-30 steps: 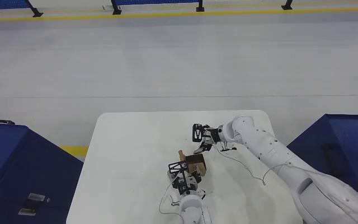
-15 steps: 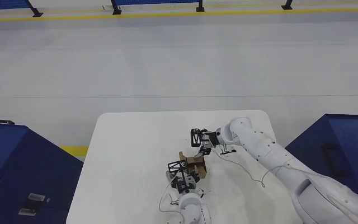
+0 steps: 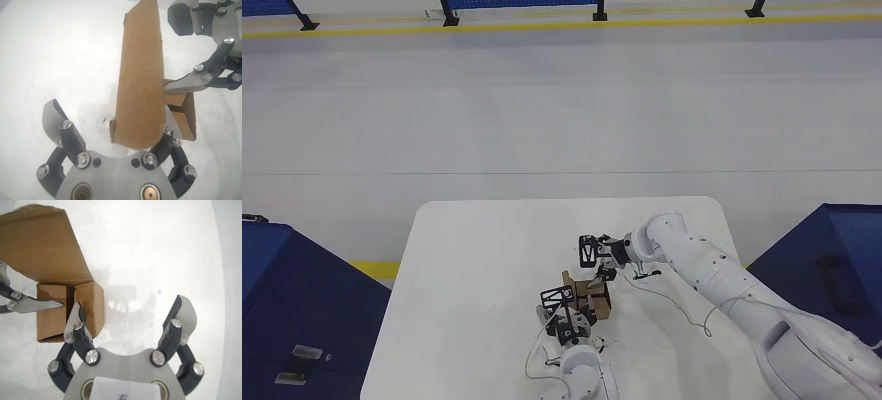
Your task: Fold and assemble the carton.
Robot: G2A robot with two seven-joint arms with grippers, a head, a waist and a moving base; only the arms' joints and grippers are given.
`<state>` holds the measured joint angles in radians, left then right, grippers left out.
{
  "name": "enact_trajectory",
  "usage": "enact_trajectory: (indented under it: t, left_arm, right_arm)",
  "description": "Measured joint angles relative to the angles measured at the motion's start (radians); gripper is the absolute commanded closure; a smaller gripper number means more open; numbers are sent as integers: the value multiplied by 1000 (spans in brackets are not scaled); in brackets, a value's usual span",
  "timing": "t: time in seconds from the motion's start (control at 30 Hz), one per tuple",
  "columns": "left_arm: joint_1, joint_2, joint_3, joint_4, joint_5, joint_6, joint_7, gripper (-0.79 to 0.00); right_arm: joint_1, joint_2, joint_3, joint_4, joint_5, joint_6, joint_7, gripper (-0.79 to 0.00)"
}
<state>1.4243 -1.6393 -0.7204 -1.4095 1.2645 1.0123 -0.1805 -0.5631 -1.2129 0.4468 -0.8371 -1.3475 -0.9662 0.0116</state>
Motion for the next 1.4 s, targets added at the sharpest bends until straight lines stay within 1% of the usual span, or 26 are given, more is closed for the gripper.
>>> enact_trajectory:
  t: [0.37,0.53,0.7,0.83,1.0,1.23,1.33,1.4]
  left_arm:
    - [-14,-10,2,28,12,0,-10,-785]
    - [-6,-4,4,3,11,0,4,-785]
    - [-1,0,6,4,17,0,1,-785]
    - [11,6,-1,-19,32,0,1,-785]
    - [7,1,-5,6,65,0,-41,-785]
    - [-2,-3,-1,10,91,0,-73,-785]
    - [0,0,9,-18,85,0,-58,-785]
    - [10,11,22,-46,78,0,-31,-785]
  right_arm:
    - [-4,-16,8,12,-16,-3,-1,-785]
    - [-5,-21,15,17,-22,-2,-2,-785]
    - [-7,-27,20,22,-26,2,10,-785]
    - [-11,-27,27,15,-37,-1,3,-785]
    - [-17,-26,34,15,-53,2,7,-785]
    - [-25,-29,45,6,-59,4,13,-785]
    - [-26,-29,54,1,-57,8,8,-785]
    - [-27,-26,64,-5,-56,7,-7,-785]
